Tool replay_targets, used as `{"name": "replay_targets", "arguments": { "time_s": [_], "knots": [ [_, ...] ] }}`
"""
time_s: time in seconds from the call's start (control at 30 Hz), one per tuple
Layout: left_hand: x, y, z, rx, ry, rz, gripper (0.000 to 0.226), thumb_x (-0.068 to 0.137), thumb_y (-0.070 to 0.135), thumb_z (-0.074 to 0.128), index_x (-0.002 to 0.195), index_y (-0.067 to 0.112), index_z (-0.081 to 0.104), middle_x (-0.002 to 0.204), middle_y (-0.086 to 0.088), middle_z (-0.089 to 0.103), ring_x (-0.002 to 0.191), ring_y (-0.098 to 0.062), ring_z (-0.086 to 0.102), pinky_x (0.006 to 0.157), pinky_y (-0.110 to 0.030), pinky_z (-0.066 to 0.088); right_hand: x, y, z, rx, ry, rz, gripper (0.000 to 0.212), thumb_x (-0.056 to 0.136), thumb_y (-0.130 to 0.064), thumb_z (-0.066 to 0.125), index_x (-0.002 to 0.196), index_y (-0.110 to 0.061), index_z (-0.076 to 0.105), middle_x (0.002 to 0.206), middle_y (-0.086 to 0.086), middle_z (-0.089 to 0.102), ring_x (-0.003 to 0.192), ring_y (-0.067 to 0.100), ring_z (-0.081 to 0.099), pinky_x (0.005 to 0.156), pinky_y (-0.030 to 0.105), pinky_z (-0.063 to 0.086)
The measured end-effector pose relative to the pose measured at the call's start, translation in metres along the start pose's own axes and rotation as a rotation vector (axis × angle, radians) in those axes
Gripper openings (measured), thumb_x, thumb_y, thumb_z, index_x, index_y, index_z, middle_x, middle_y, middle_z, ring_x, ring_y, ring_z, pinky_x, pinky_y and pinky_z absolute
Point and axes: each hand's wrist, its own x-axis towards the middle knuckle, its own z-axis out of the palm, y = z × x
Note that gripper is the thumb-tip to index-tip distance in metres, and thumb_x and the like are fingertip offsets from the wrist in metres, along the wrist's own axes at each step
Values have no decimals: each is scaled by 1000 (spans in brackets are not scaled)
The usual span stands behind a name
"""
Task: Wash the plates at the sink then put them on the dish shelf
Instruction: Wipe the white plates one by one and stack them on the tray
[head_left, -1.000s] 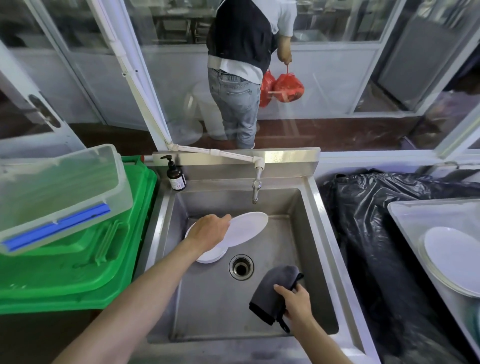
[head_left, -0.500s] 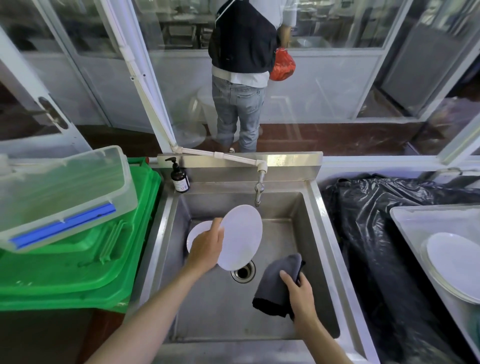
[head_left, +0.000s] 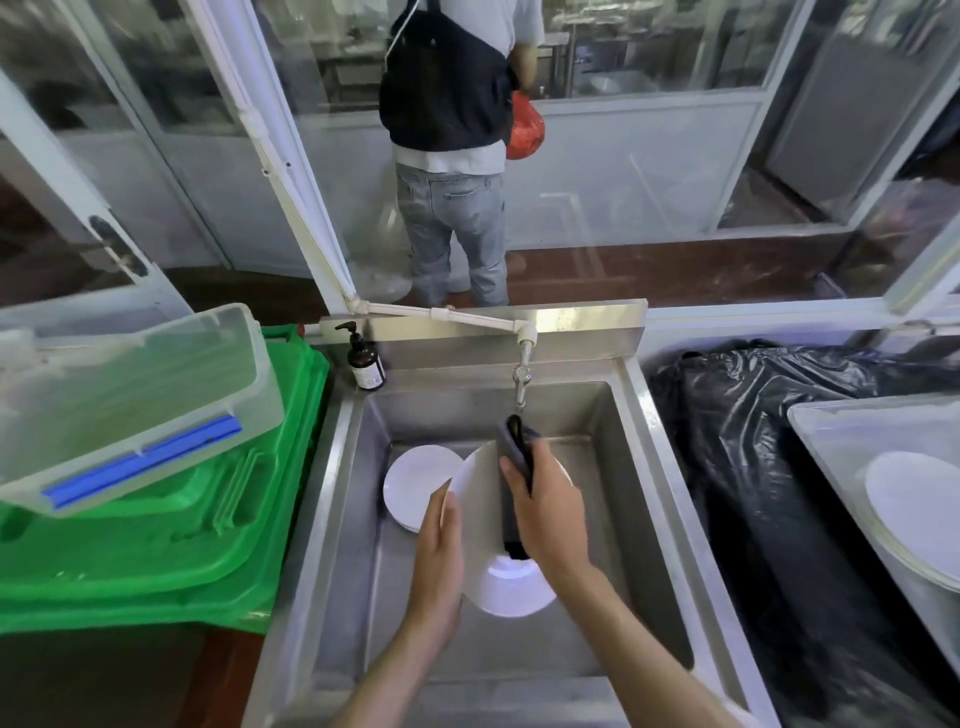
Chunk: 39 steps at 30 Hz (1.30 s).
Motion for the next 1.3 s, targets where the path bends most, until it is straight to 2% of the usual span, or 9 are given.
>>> {"name": "replay_targets", "arguments": {
  "time_s": [0.2,0.3,0.4,0.57,0.7,0.83,1.1,1.2,1.3],
  "knots": [
    [-1,6,15,20,89,63,24,110,35,45,113,26,68,104,5,76,102,-15,72,88,-36,56,-26,-25,22,239,-165,51,8,110,-41,42,103,-39,46,92,-13,69,86,7,67,76,30,49],
    [-5,14,14,-13,65,61,22,109,32,48,116,26,69,107,7,77,103,-10,72,84,-27,54,-10,-20,12,131,-207,-7,16,109,-43,44,95,-36,44,89,-8,69,82,13,66,76,36,52],
    [-5,16,11,25,45,60,25,106,41,53,126,34,66,122,17,72,116,-2,66,98,-30,53,1,-17,3,-12,-109,-23,23,107,-50,43,92,-33,41,80,-10,64,73,11,63,67,35,50],
    [6,14,9,-150,76,-183,84,80,94,41,139,38,62,140,12,66,131,-10,60,115,-44,45,-13,-35,15,68,-92,14,23,107,-48,42,90,-34,40,76,-10,61,69,7,60,65,33,44],
    [4,27,7,-226,101,-256,56,101,70,37,120,33,74,118,1,77,114,-21,72,107,-52,52,-14,-42,17,-40,-221,-160,21,100,-49,54,93,-34,41,77,-11,63,70,11,59,65,33,48],
    [-1,31,7,-158,120,-195,42,106,53,42,128,31,71,123,8,75,117,-13,69,110,-48,50,2,-42,13,-45,-47,-67,27,101,-49,54,89,-30,38,71,-10,58,68,13,56,63,36,45],
    [8,47,6,-344,93,-248,46,107,58,38,102,41,81,114,-2,79,111,-22,73,102,-46,53,-12,-52,18,-52,-254,-246,22,105,-52,45,103,-31,43,85,-10,64,79,18,63,71,37,48],
    [5,44,10,-307,92,-237,41,104,58,45,116,36,77,118,1,78,113,-19,73,105,-51,54,7,-60,12,-70,-139,-182,22,107,-48,47,96,-32,37,73,-11,57,67,12,57,64,34,37],
    [7,54,12,-269,107,-205,40,106,54,44,119,32,75,115,4,78,111,-16,73,104,-48,54,3,-65,15,103,-64,-62,23,107,-47,45,92,-29,42,74,-9,62,68,8,60,65,36,46]
  ]
}}
